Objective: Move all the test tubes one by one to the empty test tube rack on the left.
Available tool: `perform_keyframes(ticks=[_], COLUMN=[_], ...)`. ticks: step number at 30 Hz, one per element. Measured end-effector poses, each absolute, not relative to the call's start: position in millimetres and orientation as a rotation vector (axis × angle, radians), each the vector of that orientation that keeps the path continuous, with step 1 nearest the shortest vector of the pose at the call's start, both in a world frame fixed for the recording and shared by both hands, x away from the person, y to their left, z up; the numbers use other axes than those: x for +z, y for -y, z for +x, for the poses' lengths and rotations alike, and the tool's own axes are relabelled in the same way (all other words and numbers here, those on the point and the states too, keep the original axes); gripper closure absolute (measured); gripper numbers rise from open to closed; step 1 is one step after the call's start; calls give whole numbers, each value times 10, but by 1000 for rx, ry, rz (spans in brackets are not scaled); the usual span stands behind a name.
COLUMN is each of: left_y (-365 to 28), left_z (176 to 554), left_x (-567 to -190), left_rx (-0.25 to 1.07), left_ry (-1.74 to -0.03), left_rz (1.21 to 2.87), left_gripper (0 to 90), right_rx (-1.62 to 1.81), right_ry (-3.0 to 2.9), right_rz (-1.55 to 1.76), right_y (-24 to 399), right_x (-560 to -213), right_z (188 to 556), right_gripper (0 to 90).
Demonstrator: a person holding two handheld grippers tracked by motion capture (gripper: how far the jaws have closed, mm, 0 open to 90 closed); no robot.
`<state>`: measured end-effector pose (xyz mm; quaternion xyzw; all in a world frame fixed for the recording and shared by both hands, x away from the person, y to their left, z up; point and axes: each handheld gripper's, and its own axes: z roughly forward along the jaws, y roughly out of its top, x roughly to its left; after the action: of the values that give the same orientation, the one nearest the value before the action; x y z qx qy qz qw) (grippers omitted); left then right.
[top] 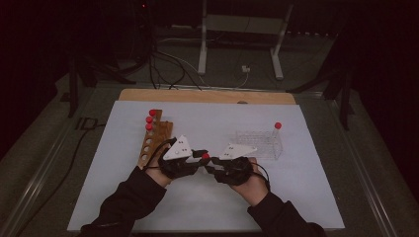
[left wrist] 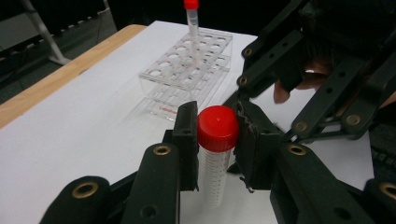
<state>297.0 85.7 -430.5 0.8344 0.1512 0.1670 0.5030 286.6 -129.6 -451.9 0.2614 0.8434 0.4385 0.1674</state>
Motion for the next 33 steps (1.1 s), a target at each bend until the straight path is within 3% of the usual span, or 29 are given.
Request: perform_keyframes(ticks=[8, 17, 22, 33], left_y=[-998, -1214, -1337, -1697], left_z=[2978, 2980, 2985, 3006], left_x=[-4188, -3979, -3904, -3784], left_rx=[440, 483, 518, 592], left_ry=[-393, -431, -454, -543], left_rz=[2004, 1967, 1952, 1903], left_gripper=[721, 721, 721, 721], right_rx=[1275, 1310, 1316, 1365], right_ry=[-2320, -2275, -2265, -2265], right_rz=[800, 824, 851, 848], right_y=[1460, 1566, 1605, 1697], right_x=[-4469, -4399, -4381, -4350], right_z=[2859, 2836, 2850, 2845], right_gripper=[452, 152, 31, 0])
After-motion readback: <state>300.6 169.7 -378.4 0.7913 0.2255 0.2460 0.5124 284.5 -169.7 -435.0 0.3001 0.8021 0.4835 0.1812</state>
